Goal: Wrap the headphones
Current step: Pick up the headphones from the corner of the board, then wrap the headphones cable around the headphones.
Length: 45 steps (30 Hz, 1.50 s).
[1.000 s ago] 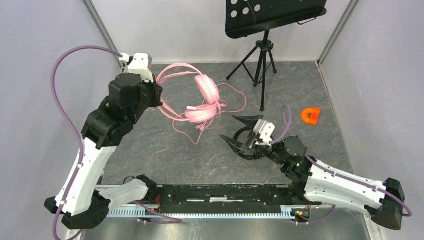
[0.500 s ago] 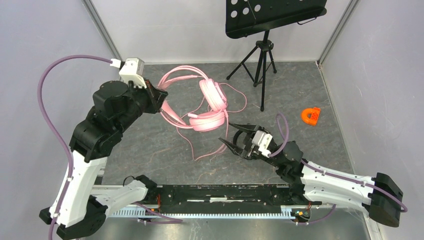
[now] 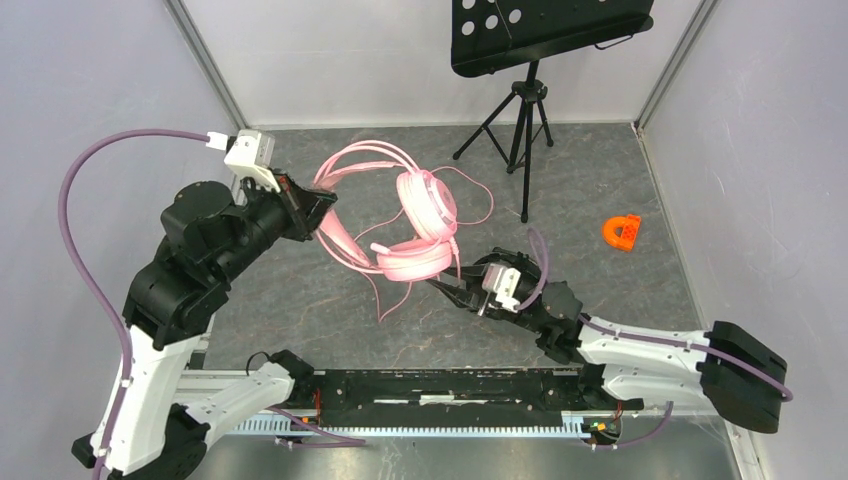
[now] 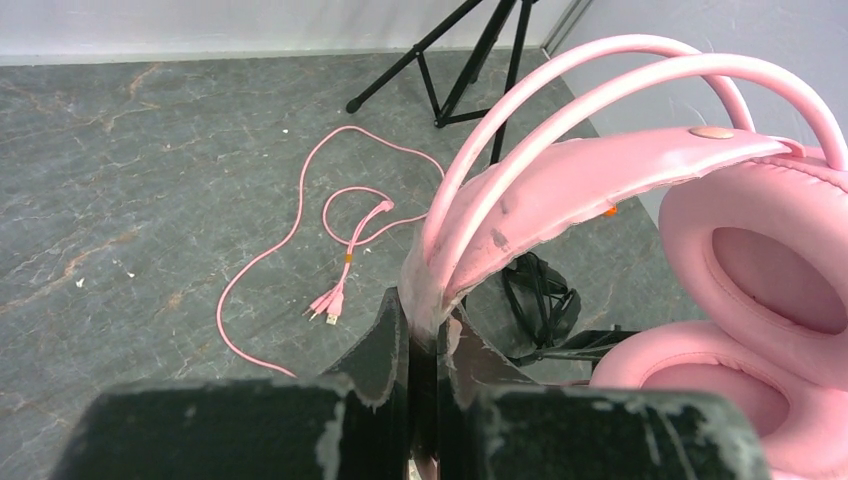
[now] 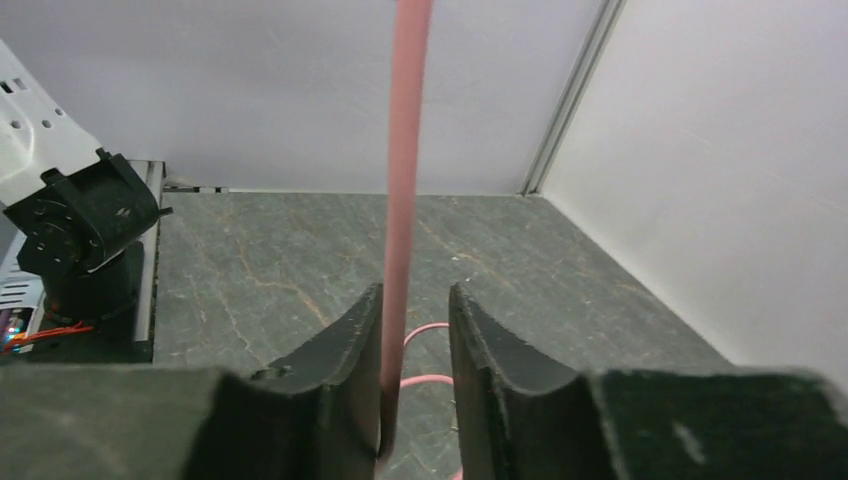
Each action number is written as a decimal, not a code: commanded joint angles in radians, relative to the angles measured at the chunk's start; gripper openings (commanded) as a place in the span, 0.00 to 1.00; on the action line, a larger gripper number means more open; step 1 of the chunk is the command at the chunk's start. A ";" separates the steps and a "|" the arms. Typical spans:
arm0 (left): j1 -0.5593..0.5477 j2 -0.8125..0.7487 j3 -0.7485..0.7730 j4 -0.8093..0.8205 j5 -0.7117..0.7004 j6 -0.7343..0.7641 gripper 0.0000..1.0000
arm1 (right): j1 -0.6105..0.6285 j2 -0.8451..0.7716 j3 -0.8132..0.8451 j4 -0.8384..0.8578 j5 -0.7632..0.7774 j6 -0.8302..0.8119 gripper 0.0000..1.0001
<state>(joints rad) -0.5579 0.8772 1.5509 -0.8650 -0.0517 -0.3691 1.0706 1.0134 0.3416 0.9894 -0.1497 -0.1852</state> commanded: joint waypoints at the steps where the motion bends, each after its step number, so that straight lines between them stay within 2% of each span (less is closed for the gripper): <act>1: 0.001 -0.018 0.068 0.131 0.075 -0.099 0.02 | -0.001 0.069 0.006 0.144 0.045 0.039 0.30; 4: 0.001 -0.004 0.116 0.140 0.139 -0.113 0.02 | -0.001 0.115 0.008 0.199 0.082 0.034 0.25; 11: 0.001 -0.003 0.137 0.148 0.327 -0.135 0.02 | -0.005 0.176 -0.002 0.345 -0.024 -0.007 0.28; 16: 0.001 -0.025 0.139 0.078 0.447 -0.092 0.02 | -0.026 0.176 0.034 0.345 -0.138 -0.019 0.11; 18: 0.001 -0.028 0.157 0.017 0.410 -0.064 0.02 | -0.039 0.174 0.044 0.340 -0.177 -0.006 0.12; 19: 0.001 -0.026 0.173 -0.015 0.365 -0.052 0.02 | -0.042 0.171 0.050 0.327 -0.199 0.003 0.17; 21: 0.001 -0.019 0.199 -0.067 0.286 -0.025 0.02 | -0.046 0.153 0.064 0.245 -0.264 0.009 0.35; 23: 0.001 -0.012 0.219 -0.084 0.228 -0.017 0.02 | -0.046 0.126 0.061 0.172 -0.299 0.015 0.42; 26: 0.001 0.009 0.250 -0.077 0.205 -0.020 0.02 | -0.046 0.082 0.014 0.157 -0.313 0.040 0.39; 30: 0.001 0.036 0.249 -0.023 0.215 -0.055 0.02 | -0.046 0.041 -0.085 0.278 -0.293 0.085 0.24; 35: 0.001 0.068 0.238 0.015 0.206 -0.075 0.02 | -0.046 0.028 -0.137 0.346 -0.281 0.109 0.19; 38: 0.001 0.078 0.235 0.023 0.199 -0.080 0.02 | -0.046 0.032 -0.140 0.348 -0.286 0.108 0.11; 40: 0.001 0.081 0.232 0.022 0.174 -0.076 0.02 | -0.046 0.027 -0.159 0.366 -0.270 0.104 0.10; 43: 0.001 0.091 0.227 0.021 0.166 -0.069 0.02 | -0.046 0.014 -0.182 0.370 -0.246 0.096 0.22; 44: 0.000 0.095 0.225 0.022 0.174 -0.071 0.02 | -0.046 0.011 -0.182 0.357 -0.243 0.084 0.21; 45: 0.000 0.093 0.218 0.028 0.178 -0.072 0.02 | -0.046 0.007 -0.181 0.342 -0.241 0.074 0.17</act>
<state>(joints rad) -0.5579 0.9817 1.7618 -0.9623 0.1242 -0.3950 1.0264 1.0431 0.1726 1.2869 -0.4156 -0.0864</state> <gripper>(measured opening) 0.090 0.207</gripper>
